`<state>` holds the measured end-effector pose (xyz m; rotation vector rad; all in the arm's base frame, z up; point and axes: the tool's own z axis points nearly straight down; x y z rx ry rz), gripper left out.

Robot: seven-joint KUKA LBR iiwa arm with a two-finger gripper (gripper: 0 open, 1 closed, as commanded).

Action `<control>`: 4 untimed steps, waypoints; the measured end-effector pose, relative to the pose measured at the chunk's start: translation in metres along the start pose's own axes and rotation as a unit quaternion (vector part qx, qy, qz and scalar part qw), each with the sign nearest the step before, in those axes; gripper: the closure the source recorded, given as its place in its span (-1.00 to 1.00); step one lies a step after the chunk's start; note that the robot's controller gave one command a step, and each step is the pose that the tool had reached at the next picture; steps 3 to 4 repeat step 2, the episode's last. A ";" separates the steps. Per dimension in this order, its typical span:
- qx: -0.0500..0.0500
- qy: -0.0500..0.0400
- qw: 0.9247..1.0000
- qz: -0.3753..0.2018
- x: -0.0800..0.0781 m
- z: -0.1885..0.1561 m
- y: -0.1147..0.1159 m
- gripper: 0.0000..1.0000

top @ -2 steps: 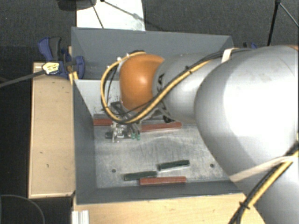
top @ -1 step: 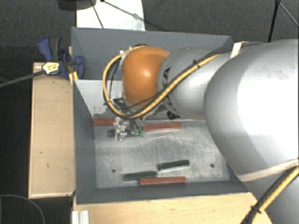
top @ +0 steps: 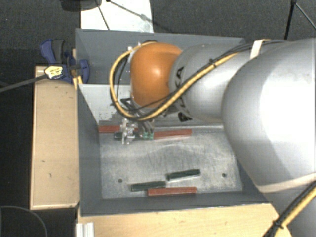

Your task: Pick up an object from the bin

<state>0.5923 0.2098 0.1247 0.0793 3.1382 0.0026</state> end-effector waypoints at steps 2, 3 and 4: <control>-0.001 -0.002 1.000 0.000 0.001 -0.019 0.000 1.00; -0.001 -0.002 1.000 0.000 0.001 -0.019 0.000 1.00; -0.001 -0.002 1.000 0.000 0.001 -0.019 0.000 1.00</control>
Offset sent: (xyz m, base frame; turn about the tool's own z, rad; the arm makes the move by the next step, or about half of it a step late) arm 0.0000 0.0000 0.0039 0.0000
